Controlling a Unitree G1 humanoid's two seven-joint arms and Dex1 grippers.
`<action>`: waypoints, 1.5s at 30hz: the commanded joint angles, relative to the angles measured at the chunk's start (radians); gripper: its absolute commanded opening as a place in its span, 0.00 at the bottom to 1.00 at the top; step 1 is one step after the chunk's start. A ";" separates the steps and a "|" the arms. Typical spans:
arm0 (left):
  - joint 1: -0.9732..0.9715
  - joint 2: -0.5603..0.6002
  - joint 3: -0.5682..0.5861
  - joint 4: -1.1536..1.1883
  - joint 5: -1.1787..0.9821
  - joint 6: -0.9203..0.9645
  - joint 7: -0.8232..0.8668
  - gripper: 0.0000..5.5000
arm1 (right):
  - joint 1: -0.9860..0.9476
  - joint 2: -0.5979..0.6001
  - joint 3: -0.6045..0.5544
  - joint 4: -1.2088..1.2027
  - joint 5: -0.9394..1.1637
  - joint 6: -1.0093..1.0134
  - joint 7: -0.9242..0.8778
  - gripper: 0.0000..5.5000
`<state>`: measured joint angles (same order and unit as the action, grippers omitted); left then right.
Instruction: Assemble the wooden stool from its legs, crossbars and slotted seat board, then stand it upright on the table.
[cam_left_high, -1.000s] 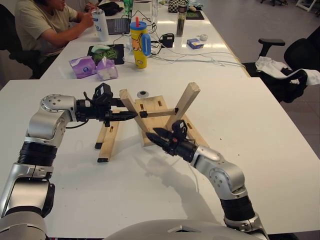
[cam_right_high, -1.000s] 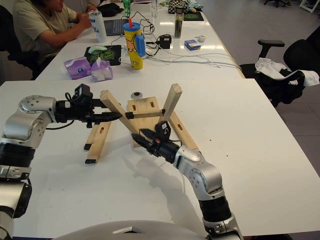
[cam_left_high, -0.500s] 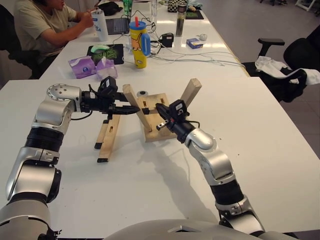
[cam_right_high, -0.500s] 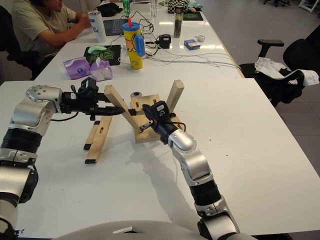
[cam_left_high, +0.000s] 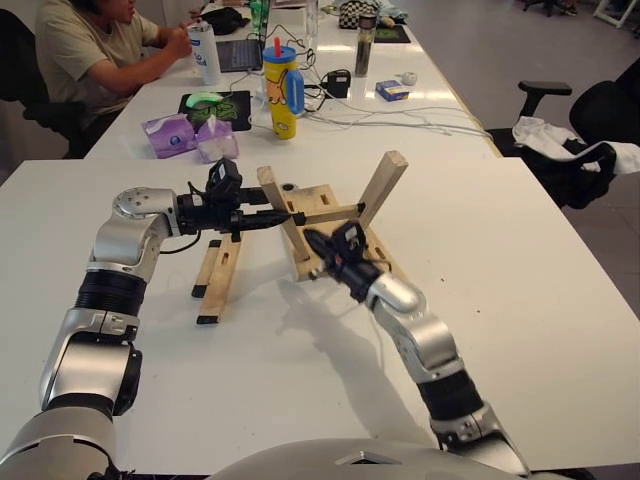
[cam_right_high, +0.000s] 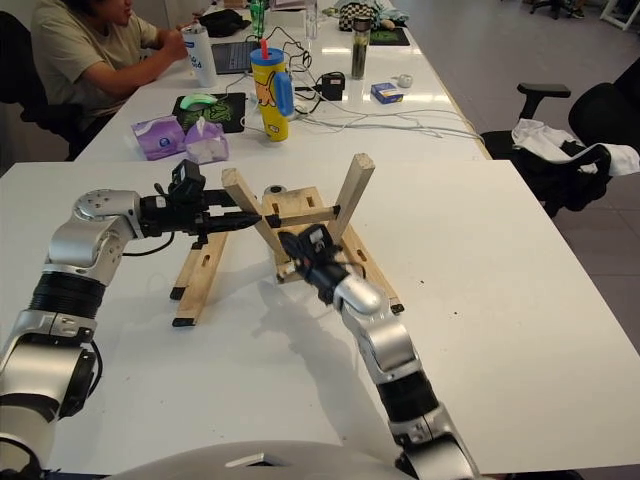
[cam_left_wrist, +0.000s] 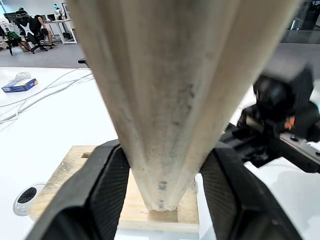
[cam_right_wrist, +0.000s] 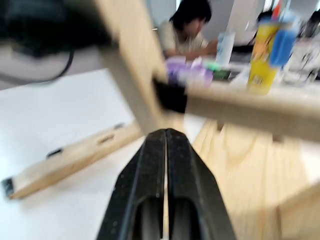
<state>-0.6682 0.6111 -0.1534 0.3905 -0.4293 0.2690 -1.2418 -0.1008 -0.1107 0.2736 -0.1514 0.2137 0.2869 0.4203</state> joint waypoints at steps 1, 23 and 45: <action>0.035 0.015 -0.048 0.049 0.055 0.069 -0.060 0.38 | 0.007 -0.011 -0.016 0.054 -0.008 -0.019 0.015 0.01; 0.014 -0.005 0.054 0.064 0.074 0.078 0.001 0.62 | -0.072 0.013 0.053 0.423 -0.200 0.122 -0.065 0.00; -0.071 -0.168 0.479 -0.538 -0.492 0.381 0.601 0.42 | -0.085 0.009 0.039 0.450 -0.202 0.110 -0.060 0.00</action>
<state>-0.7520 0.4770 0.3928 -0.1405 -0.9751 0.6544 -0.6869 -0.2517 -0.0783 0.3022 0.2005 0.0478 0.3045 0.3734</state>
